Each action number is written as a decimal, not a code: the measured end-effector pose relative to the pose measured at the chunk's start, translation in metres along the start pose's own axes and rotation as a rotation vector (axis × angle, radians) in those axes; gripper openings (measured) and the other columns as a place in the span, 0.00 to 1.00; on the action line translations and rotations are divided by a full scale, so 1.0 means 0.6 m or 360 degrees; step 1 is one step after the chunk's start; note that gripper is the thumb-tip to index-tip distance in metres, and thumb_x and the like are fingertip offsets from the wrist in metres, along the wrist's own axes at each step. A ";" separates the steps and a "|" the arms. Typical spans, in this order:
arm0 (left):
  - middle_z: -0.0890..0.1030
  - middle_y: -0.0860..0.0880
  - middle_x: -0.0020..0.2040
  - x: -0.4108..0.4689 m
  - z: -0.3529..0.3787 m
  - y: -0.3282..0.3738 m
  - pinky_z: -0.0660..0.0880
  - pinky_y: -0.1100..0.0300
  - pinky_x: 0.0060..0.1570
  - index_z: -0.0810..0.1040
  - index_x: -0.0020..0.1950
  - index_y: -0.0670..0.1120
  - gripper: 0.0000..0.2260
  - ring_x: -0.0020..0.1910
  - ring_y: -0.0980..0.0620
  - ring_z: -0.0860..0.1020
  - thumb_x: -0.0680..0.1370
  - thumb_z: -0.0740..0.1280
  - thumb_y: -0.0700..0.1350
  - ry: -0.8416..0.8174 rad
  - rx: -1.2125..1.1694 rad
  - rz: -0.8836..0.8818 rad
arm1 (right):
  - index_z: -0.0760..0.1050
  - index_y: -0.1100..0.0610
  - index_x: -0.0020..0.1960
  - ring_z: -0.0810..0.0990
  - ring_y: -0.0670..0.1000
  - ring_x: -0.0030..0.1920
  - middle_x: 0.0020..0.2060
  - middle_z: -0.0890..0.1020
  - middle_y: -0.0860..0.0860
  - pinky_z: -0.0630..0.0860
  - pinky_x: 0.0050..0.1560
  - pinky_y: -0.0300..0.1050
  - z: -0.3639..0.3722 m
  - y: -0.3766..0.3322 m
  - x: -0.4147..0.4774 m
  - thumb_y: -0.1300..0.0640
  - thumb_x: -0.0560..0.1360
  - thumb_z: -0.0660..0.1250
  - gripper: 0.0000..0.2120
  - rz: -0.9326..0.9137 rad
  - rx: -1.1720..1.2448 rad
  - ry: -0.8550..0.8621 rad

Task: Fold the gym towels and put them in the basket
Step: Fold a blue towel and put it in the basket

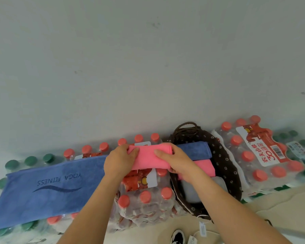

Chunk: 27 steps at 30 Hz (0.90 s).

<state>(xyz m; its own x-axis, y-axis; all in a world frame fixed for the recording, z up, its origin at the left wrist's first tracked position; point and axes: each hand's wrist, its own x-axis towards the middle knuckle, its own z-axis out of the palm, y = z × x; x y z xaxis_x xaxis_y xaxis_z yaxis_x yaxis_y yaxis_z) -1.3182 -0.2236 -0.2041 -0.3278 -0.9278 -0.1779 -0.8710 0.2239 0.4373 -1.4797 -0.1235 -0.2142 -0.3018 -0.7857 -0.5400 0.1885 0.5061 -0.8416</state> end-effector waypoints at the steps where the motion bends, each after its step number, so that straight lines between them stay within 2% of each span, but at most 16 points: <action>1: 0.80 0.45 0.47 0.004 -0.002 0.001 0.70 0.55 0.41 0.74 0.48 0.46 0.14 0.45 0.44 0.77 0.79 0.59 0.57 0.0002 0.0006 -0.0013 | 0.75 0.46 0.56 0.80 0.47 0.45 0.47 0.81 0.47 0.74 0.36 0.40 0.001 -0.003 -0.001 0.44 0.70 0.73 0.17 0.0000 0.0006 -0.0039; 4: 0.81 0.45 0.48 0.001 0.000 0.007 0.67 0.57 0.40 0.76 0.51 0.46 0.14 0.44 0.45 0.75 0.80 0.59 0.55 0.0062 0.0013 -0.0059 | 0.78 0.49 0.50 0.80 0.47 0.42 0.45 0.82 0.49 0.75 0.36 0.41 0.009 -0.005 0.008 0.48 0.72 0.73 0.10 -0.0052 0.0034 0.0072; 6: 0.81 0.45 0.48 -0.006 0.005 0.011 0.67 0.57 0.40 0.75 0.54 0.46 0.13 0.43 0.46 0.74 0.79 0.60 0.55 0.0116 -0.0009 -0.0101 | 0.77 0.50 0.50 0.81 0.50 0.47 0.48 0.82 0.52 0.79 0.41 0.46 0.012 -0.005 0.014 0.52 0.72 0.73 0.08 -0.0062 0.0001 0.0174; 8: 0.80 0.46 0.49 -0.012 0.007 0.012 0.71 0.55 0.40 0.72 0.57 0.48 0.12 0.45 0.44 0.76 0.78 0.62 0.53 0.0221 -0.0063 -0.0089 | 0.75 0.52 0.52 0.80 0.53 0.51 0.50 0.81 0.53 0.81 0.49 0.53 0.011 -0.007 0.017 0.55 0.72 0.73 0.11 0.0010 0.0007 0.0158; 10: 0.77 0.47 0.54 -0.018 0.008 0.012 0.74 0.50 0.45 0.72 0.59 0.50 0.13 0.52 0.44 0.75 0.75 0.66 0.50 0.0419 -0.0025 0.0274 | 0.73 0.54 0.54 0.79 0.55 0.52 0.52 0.79 0.54 0.80 0.52 0.57 0.005 -0.009 0.018 0.59 0.72 0.72 0.13 0.0110 0.0147 0.0106; 11: 0.76 0.49 0.58 -0.025 0.008 0.013 0.73 0.49 0.50 0.74 0.60 0.52 0.15 0.56 0.45 0.74 0.74 0.66 0.52 0.0443 0.0020 0.0546 | 0.73 0.54 0.54 0.79 0.55 0.51 0.52 0.79 0.54 0.79 0.50 0.56 -0.001 -0.011 0.016 0.61 0.73 0.71 0.12 0.0154 0.0256 0.0084; 13: 0.74 0.52 0.65 -0.047 0.009 0.022 0.69 0.49 0.59 0.73 0.63 0.55 0.22 0.63 0.50 0.72 0.71 0.67 0.60 0.0206 0.0040 0.1001 | 0.74 0.53 0.53 0.78 0.53 0.46 0.48 0.79 0.53 0.77 0.37 0.48 -0.021 -0.014 0.008 0.64 0.74 0.68 0.10 0.0214 0.0483 0.0023; 15: 0.75 0.55 0.65 -0.066 0.013 0.032 0.64 0.50 0.65 0.69 0.67 0.56 0.28 0.64 0.53 0.72 0.69 0.66 0.64 -0.0050 0.0092 0.1141 | 0.75 0.51 0.52 0.76 0.52 0.40 0.45 0.78 0.53 0.71 0.27 0.40 -0.053 -0.007 -0.006 0.65 0.75 0.65 0.11 0.0223 0.0619 -0.0066; 16: 0.77 0.55 0.63 -0.071 0.019 0.037 0.65 0.50 0.65 0.69 0.67 0.56 0.27 0.61 0.53 0.75 0.69 0.65 0.61 -0.0064 0.0128 0.1163 | 0.76 0.51 0.54 0.76 0.52 0.38 0.45 0.78 0.53 0.70 0.25 0.39 -0.072 0.001 -0.014 0.65 0.75 0.65 0.12 0.0215 0.0623 -0.0101; 18: 0.81 0.54 0.55 -0.076 0.033 0.053 0.73 0.54 0.55 0.73 0.63 0.54 0.22 0.52 0.50 0.79 0.69 0.64 0.54 0.0035 0.0206 0.1280 | 0.76 0.52 0.58 0.78 0.53 0.40 0.48 0.79 0.55 0.74 0.27 0.41 -0.110 0.019 -0.033 0.65 0.75 0.65 0.14 0.0217 0.0597 -0.0112; 20: 0.80 0.52 0.52 -0.076 0.056 0.075 0.74 0.54 0.45 0.76 0.58 0.52 0.19 0.47 0.48 0.77 0.67 0.65 0.48 0.0117 0.0331 0.1456 | 0.76 0.56 0.60 0.81 0.54 0.46 0.53 0.80 0.58 0.79 0.36 0.46 -0.147 0.042 -0.040 0.67 0.73 0.68 0.16 0.0241 0.0599 -0.0037; 23: 0.74 0.48 0.46 -0.074 0.097 0.113 0.66 0.53 0.41 0.73 0.52 0.51 0.21 0.42 0.46 0.72 0.61 0.71 0.41 0.0129 0.0509 0.1635 | 0.76 0.59 0.58 0.81 0.57 0.53 0.54 0.81 0.59 0.80 0.47 0.53 -0.193 0.060 -0.039 0.69 0.71 0.70 0.17 0.0254 0.0550 0.0108; 27: 0.74 0.46 0.40 -0.041 0.142 0.164 0.68 0.54 0.35 0.68 0.49 0.50 0.25 0.36 0.45 0.72 0.56 0.75 0.40 0.0116 0.0742 0.1685 | 0.78 0.53 0.51 0.80 0.57 0.49 0.50 0.81 0.56 0.79 0.49 0.56 -0.220 0.067 -0.014 0.72 0.68 0.69 0.18 0.0175 0.0360 0.0464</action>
<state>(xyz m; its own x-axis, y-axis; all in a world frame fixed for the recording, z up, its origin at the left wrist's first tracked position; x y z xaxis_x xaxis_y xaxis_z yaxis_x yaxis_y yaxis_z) -1.4270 -0.1531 -0.2319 -0.9648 -0.2220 0.1409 -0.2286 0.9730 -0.0328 -1.5927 -0.0498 -0.2427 -0.5154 -0.5805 -0.6304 0.4262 0.4646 -0.7762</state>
